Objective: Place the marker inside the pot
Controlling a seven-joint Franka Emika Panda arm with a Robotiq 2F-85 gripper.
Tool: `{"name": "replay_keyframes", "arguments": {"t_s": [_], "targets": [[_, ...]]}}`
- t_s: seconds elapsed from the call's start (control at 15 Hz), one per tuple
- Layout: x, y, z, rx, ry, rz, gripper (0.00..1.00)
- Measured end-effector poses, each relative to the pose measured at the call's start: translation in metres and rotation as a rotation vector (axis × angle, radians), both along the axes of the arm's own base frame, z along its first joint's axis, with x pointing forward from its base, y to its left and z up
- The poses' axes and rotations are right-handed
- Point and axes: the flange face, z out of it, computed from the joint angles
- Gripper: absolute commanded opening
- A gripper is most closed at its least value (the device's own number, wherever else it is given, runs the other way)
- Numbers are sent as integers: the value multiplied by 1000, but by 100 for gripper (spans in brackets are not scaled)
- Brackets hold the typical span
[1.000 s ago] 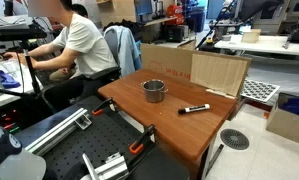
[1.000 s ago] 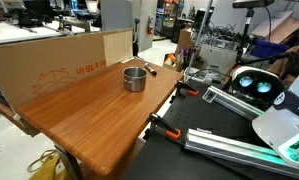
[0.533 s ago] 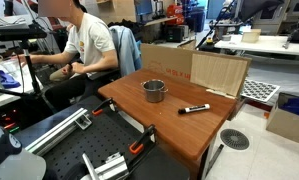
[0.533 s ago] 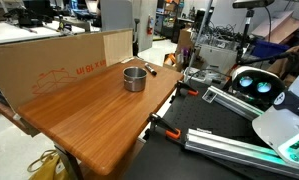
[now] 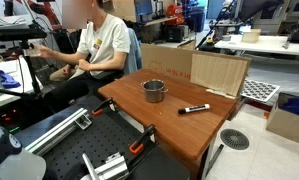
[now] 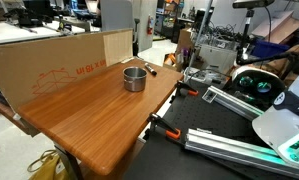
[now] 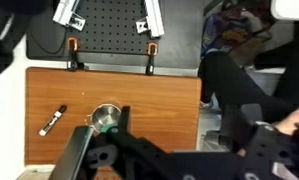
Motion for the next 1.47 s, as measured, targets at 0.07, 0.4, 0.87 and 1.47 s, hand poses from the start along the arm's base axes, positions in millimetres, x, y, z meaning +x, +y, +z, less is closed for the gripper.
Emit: {"name": "replay_keyframes", "arguments": {"t_s": [0.07,0.4,0.87,1.47], "targets": [[0,0,0,0,0,0,100],[0,0,0,0,0,0,100],[0,0,0,0,1,0,100],[9,-25,-4,41,11,2,100]]}}
